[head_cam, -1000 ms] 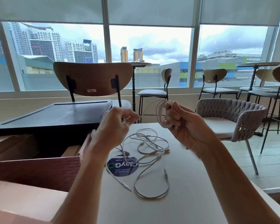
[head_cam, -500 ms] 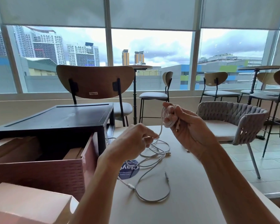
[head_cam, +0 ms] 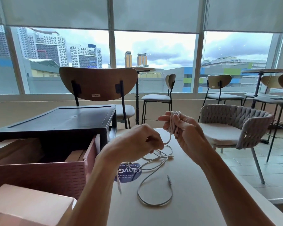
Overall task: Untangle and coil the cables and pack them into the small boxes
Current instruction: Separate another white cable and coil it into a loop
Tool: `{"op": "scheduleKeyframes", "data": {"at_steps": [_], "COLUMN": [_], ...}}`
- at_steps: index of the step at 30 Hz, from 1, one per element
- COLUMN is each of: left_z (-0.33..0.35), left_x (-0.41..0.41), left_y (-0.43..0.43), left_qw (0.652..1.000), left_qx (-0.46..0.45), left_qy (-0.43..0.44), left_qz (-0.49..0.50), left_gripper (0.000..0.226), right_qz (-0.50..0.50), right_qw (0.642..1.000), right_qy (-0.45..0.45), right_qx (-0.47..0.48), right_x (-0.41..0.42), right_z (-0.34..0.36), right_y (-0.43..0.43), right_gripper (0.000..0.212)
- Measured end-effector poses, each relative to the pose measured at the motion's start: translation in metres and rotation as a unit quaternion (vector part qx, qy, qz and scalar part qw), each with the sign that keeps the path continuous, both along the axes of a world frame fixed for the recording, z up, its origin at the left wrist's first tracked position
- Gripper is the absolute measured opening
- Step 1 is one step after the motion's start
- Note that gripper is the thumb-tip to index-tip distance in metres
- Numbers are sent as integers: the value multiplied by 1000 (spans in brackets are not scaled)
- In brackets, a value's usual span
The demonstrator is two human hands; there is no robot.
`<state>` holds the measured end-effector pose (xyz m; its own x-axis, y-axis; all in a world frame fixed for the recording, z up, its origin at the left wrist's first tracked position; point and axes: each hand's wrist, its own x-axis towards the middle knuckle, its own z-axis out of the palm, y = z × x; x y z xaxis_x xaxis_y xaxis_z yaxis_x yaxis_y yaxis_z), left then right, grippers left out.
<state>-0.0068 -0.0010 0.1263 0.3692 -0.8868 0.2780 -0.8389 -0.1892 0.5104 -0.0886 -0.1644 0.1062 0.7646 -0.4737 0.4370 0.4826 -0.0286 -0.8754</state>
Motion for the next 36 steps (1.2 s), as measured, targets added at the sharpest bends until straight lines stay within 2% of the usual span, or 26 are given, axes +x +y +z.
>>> {"op": "scheduleKeyframes", "data": {"at_steps": [6, 16, 24, 28, 30, 33, 36], "left_z": [9, 20, 22, 25, 25, 27, 29], "left_x": [-3, 3, 12, 13, 13, 9, 2], "left_y": [6, 19, 22, 23, 23, 24, 26], "left_qw": [999, 990, 960, 940, 940, 951, 955], "left_qx": [-42, -135, -276, -336, -337, -307, -282], "left_qy": [1, -32, -28, -3, 3, 16, 97], "left_qz": [-33, -13, 35, 51, 50, 27, -4], "left_gripper": [16, 23, 22, 27, 26, 29, 45], "right_qz": [-54, -21, 78, 96, 109, 142, 160], "right_qw": [985, 957, 966, 946, 935, 928, 924], "right_qy": [70, 143, 137, 151, 159, 172, 183], "right_qx": [-146, -251, -206, -269, -298, -299, -294], "right_x": [1, -1, -4, -5, -5, -5, -6], "right_z": [-6, -9, -12, -12, -12, -13, -12], "right_y": [-2, 0, 3, 9, 10, 11, 11], "right_gripper": [29, 33, 48, 56, 53, 38, 38]}}
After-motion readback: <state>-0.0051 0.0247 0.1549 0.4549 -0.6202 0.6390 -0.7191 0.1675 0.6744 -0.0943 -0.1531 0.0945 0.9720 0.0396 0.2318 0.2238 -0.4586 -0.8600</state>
